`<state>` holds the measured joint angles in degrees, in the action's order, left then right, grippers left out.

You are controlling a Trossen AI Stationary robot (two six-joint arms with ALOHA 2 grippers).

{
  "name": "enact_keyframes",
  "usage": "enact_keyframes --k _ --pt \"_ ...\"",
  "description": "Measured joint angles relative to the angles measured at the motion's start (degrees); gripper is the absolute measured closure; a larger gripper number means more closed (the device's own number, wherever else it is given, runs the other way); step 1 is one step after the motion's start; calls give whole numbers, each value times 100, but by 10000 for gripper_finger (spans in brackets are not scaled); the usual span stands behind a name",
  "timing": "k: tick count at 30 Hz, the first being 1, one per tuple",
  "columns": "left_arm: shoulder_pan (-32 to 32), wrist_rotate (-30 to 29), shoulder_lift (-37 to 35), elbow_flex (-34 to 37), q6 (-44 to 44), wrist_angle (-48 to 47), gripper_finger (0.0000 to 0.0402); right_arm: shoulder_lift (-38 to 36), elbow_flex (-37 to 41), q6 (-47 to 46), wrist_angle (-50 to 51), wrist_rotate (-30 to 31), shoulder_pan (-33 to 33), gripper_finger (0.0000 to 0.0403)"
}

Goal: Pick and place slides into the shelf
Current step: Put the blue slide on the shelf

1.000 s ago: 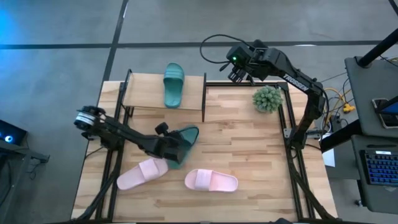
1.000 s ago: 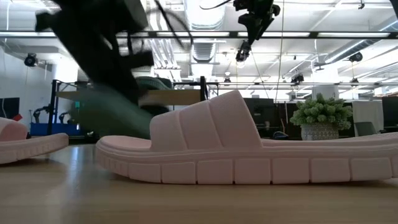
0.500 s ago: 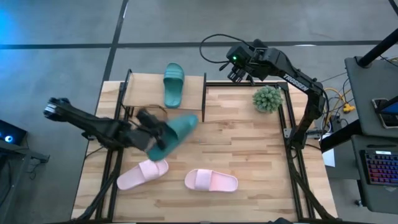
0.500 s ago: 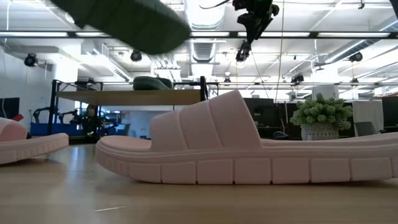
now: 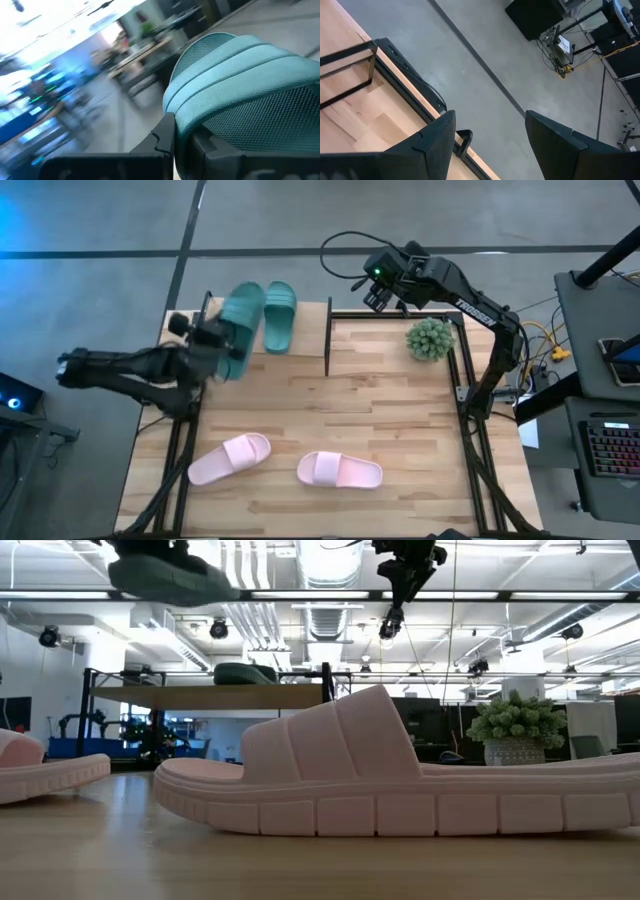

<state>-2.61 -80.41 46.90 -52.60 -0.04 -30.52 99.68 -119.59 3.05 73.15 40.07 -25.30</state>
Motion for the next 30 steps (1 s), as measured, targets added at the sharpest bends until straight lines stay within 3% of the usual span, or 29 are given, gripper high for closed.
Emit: enact_keyframes --k 3,7,11,18,30 --pt "949 469 -50 -6 -17 2 402 0 0 -2 -35 0 0 172" --pt "2144 1790 28 4 -81 7 402 0 0 -132 -27 0 0 172" --pt "2804 2043 409 115 322 -2 402 0 0 -295 -18 0 2 172" --pt "3200 2670 1008 334 442 414 401 0 0 -503 -16 -1 2 172" --pt "3438 2698 1824 374 648 761 401 0 2 -608 -20 -2 2 172"
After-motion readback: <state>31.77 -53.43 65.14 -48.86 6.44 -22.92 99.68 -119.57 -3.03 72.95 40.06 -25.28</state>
